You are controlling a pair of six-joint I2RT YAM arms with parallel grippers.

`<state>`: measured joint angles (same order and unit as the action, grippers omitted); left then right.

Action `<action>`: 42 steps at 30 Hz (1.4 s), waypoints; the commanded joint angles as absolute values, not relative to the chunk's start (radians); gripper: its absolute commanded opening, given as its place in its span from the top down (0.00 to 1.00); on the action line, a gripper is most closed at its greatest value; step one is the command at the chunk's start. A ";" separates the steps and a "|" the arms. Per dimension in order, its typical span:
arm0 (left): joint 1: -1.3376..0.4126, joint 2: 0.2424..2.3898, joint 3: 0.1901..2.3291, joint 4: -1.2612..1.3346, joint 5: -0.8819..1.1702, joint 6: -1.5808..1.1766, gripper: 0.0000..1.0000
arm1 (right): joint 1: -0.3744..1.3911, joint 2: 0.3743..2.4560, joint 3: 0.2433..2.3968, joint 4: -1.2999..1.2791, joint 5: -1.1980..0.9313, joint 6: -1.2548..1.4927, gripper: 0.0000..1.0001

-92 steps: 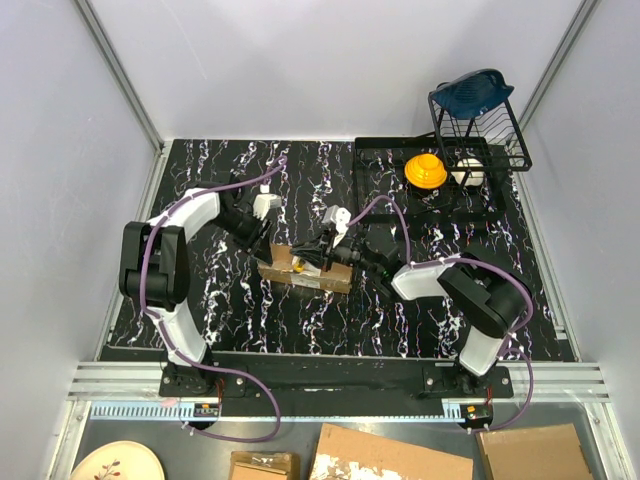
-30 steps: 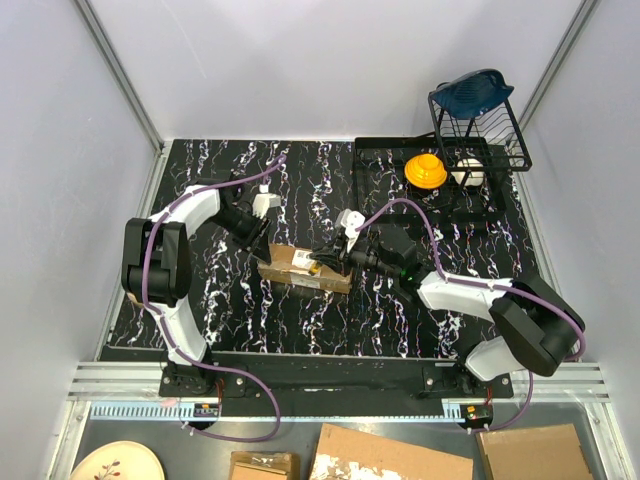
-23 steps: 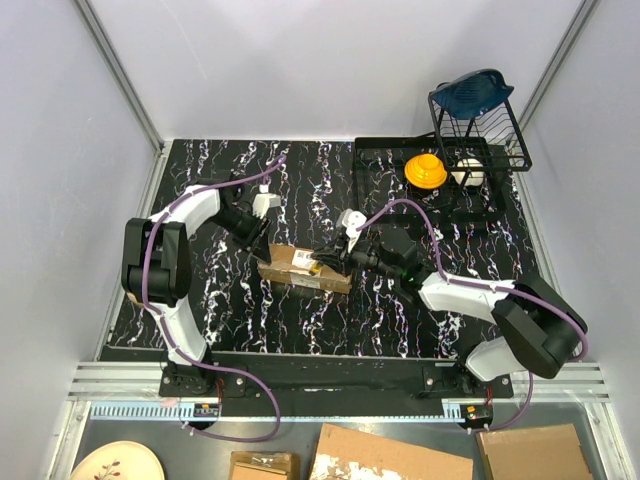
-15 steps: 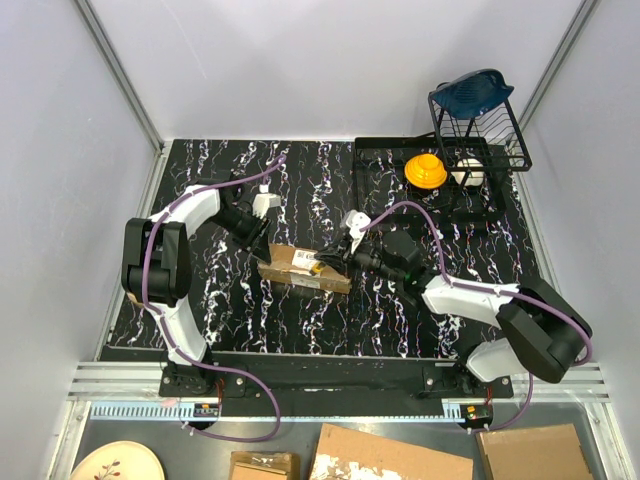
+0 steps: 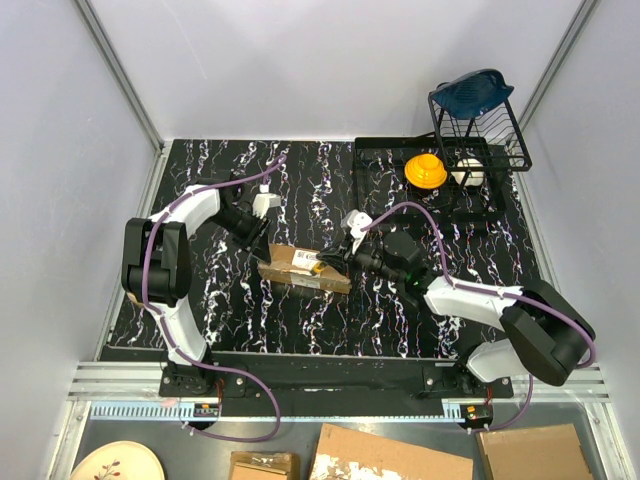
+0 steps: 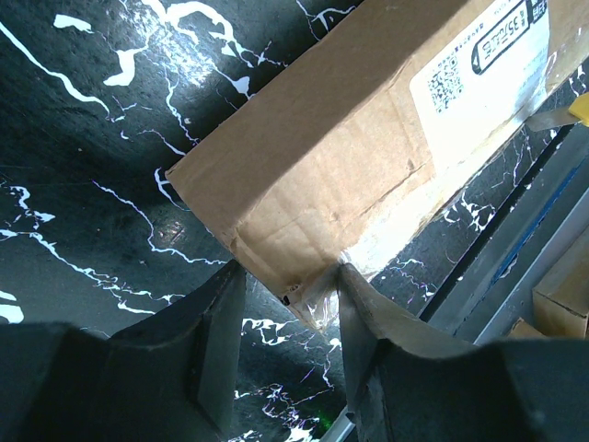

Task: Unpack the express box
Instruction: Cut the express box at the center of the board.

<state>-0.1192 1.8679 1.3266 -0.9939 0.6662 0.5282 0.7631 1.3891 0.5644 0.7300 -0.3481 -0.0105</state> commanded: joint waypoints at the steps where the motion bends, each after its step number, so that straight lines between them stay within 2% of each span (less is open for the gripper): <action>1: -0.063 1.970 1.289 -0.749 0.186 0.715 0.61 | 0.741 1.379 0.577 0.370 -0.250 -0.109 1.00; 13: -0.061 1.974 1.298 -0.752 0.209 0.716 0.62 | 0.741 1.358 0.692 0.121 -0.206 -0.156 1.00; 19: -0.060 1.970 1.292 -0.752 0.229 0.710 0.62 | 0.742 1.361 0.755 0.107 -0.248 -0.144 1.00; 27: -0.060 1.951 1.273 -0.747 0.238 0.710 0.63 | 0.752 1.480 0.818 0.135 -0.310 -0.153 1.00; 42: -0.057 1.970 1.293 -0.759 0.268 0.706 0.65 | 0.767 1.327 0.767 -0.064 -0.238 -0.218 1.00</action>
<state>-0.1066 1.8774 1.3277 -0.9997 0.6910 0.5385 0.7761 1.3571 0.7998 0.1951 -0.3378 -0.1268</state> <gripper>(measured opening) 0.430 0.163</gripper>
